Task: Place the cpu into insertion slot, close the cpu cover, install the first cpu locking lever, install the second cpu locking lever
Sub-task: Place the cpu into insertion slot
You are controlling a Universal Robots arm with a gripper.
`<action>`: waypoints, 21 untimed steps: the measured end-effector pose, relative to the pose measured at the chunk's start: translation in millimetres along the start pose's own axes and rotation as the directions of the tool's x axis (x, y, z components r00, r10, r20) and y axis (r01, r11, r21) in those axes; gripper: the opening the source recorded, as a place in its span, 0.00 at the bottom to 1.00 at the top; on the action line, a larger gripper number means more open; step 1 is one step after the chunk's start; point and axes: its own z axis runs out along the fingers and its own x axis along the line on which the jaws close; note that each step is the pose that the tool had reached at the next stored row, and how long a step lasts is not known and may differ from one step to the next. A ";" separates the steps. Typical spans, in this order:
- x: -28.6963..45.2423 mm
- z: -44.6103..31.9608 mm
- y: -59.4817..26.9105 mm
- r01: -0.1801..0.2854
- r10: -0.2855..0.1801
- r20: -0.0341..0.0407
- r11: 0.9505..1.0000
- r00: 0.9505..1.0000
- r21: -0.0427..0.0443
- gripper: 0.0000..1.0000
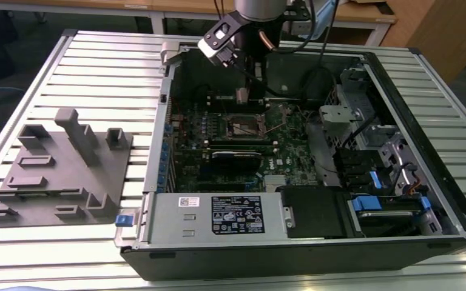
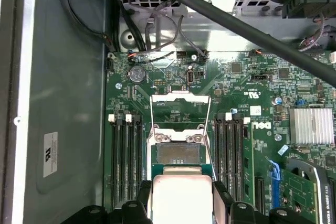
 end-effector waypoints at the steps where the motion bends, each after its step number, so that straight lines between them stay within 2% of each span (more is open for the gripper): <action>1: 0.0 1.5 -0.1 0.002 -0.002 0.000 1.000 1.000 -0.001 0.54; 7: -0.2 8.8 -0.7 0.012 -0.012 -0.001 1.000 1.000 -0.006 0.54; 17: -0.5 17.8 -1.5 0.019 -0.019 -0.002 0.999 1.000 -0.028 0.54; 21: -0.7 20.4 -1.8 0.020 -0.020 -0.001 0.999 1.000 -0.032 0.54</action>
